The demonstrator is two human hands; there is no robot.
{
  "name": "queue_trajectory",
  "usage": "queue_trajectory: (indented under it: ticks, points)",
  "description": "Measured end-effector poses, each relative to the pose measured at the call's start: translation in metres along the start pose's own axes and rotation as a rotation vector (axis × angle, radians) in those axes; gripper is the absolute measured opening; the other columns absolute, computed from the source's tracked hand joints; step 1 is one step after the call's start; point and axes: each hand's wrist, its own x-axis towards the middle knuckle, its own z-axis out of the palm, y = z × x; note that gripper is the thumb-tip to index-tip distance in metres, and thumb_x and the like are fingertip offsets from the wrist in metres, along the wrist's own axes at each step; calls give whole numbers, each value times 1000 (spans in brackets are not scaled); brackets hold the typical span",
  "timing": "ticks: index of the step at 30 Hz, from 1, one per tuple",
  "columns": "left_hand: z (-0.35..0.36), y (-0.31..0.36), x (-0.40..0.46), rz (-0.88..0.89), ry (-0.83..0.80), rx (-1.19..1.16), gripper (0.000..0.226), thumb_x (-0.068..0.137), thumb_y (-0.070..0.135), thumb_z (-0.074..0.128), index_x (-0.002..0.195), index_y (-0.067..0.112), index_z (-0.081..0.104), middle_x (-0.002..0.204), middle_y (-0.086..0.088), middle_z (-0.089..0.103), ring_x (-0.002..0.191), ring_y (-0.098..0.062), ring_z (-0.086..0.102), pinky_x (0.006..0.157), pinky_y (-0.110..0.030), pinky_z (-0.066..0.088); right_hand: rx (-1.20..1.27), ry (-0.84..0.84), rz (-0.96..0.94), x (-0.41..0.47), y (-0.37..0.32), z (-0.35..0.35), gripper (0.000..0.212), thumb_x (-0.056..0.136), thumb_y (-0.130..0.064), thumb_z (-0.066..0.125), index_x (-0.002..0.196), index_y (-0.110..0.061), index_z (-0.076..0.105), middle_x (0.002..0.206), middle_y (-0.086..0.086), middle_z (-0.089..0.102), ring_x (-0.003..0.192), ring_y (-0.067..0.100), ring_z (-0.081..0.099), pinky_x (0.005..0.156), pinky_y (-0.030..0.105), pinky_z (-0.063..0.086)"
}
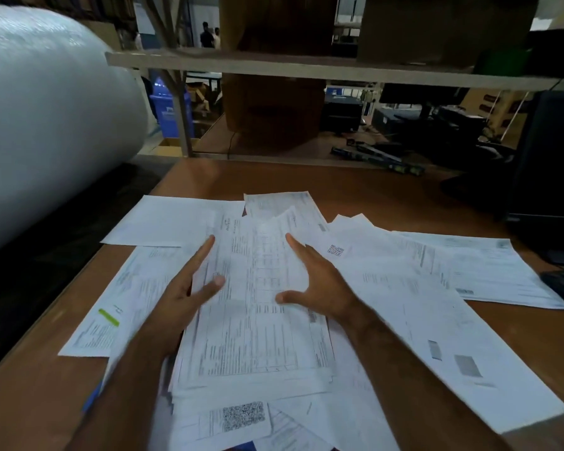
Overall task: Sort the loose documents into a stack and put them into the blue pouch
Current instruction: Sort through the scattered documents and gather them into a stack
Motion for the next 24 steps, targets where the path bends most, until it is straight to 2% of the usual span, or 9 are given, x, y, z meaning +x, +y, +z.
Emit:
queue_trajectory:
  ticks: [1,3,6,9,12,15,18,22,24]
  points:
    - [-1,-4,1,-13,-60,-46,53,100,16,61,140,50,51,138,43,43,126,11,50,102,-19,49,-29,9,-6,1,-5,5,113,76,-57,83,159,-45,8,168,-11,21,151,18,29,117,40,34]
    - [-9,-20,4,-19,-85,-64,51,97,-1,62,131,36,68,139,26,59,131,-3,55,110,-37,49,-104,65,-29,3,-11,12,109,79,-57,80,159,-45,6,169,-10,13,151,20,29,117,47,35]
    - [-17,-35,7,-24,5,-89,50,91,-16,54,118,19,77,130,8,71,127,-12,61,111,-43,46,-148,144,-34,4,0,-3,103,82,-46,81,159,-42,12,167,-8,20,146,21,38,116,53,37]
    - [-25,-40,9,-34,119,-236,49,89,-18,48,112,15,77,124,2,74,124,-23,64,102,-39,53,-365,-51,56,-3,34,-42,98,78,-54,83,157,-32,29,161,-2,38,144,23,40,117,44,35]
    - [-30,-48,11,-45,154,-306,50,89,-15,47,113,16,78,134,-1,69,129,-24,60,106,-44,46,-380,-156,198,-17,57,-59,97,68,-60,87,149,-27,45,146,2,53,131,22,52,106,34,42]
    - [-28,-46,11,-62,162,-325,50,88,-15,47,111,17,78,134,0,69,128,-20,61,103,-38,46,-286,-49,263,-22,67,-58,73,69,-56,88,130,-28,60,133,-2,63,117,20,60,91,29,45]
    - [-29,-48,11,-64,179,-337,50,87,-16,47,111,16,78,135,-1,68,129,-20,60,100,-35,48,-194,119,293,-26,70,-68,54,73,-43,89,119,-29,65,113,-5,67,111,22,64,81,25,40]
    - [-33,-55,15,-82,178,-394,53,86,-17,47,110,17,79,139,-6,64,133,-26,56,105,-41,46,-100,269,291,-33,75,-82,42,81,-33,84,114,-30,59,123,2,70,116,23,65,84,28,44]
    - [-34,-57,16,-90,183,-394,52,86,-17,47,110,15,78,140,-6,64,133,-26,56,106,-43,46,-155,298,300,-35,77,-87,33,85,-32,81,108,-27,57,118,6,71,110,27,67,82,29,44]
